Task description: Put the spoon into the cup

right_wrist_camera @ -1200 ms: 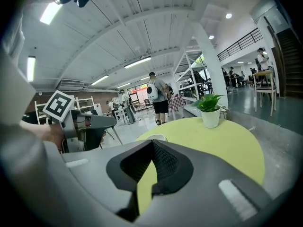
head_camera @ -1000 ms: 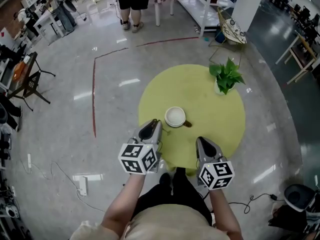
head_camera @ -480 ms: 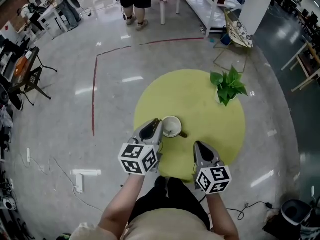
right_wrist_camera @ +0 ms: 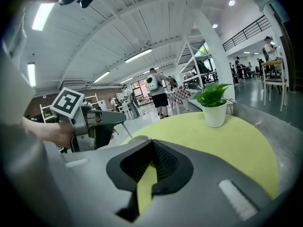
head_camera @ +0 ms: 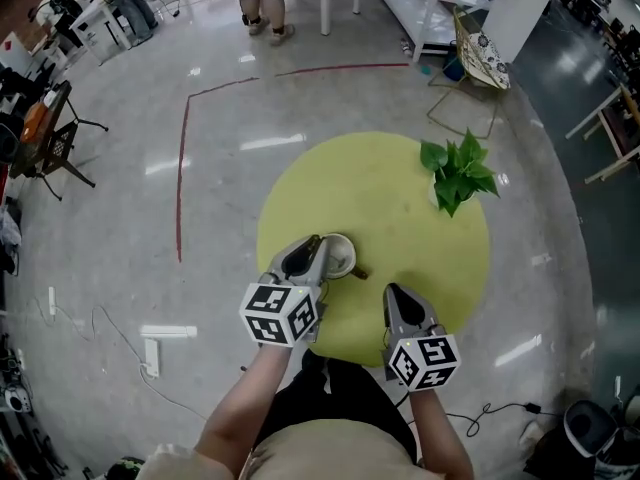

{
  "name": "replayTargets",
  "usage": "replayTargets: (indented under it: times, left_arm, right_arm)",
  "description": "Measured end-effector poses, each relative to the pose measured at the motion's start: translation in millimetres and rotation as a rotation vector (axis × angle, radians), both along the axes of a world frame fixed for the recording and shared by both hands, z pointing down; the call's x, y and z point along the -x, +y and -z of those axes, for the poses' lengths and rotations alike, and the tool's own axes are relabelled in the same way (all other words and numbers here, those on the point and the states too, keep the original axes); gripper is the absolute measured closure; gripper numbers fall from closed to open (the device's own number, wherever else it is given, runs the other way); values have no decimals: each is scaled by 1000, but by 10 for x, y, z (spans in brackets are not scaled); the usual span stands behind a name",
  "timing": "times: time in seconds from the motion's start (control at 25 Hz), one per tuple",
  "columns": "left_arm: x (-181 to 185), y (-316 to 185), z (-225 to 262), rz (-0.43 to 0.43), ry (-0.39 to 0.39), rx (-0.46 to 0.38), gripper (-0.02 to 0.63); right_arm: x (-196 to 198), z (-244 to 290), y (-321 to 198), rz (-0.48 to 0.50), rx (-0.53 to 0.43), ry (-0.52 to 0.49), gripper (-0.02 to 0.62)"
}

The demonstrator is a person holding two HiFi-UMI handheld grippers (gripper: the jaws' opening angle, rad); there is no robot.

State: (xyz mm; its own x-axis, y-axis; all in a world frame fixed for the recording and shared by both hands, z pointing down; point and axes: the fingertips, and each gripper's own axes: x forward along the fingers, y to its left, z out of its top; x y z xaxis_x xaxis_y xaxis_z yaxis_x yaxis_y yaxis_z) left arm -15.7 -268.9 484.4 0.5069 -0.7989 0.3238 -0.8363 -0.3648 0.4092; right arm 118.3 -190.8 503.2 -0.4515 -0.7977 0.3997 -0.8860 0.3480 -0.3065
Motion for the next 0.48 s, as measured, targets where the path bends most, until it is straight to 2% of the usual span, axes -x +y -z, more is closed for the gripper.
replayTargets:
  times: [0.48]
  left_arm:
    - [-92, -77, -356, 17, 18, 72, 551]
  right_arm:
    - [-70, -131, -104, 1, 38, 5, 594]
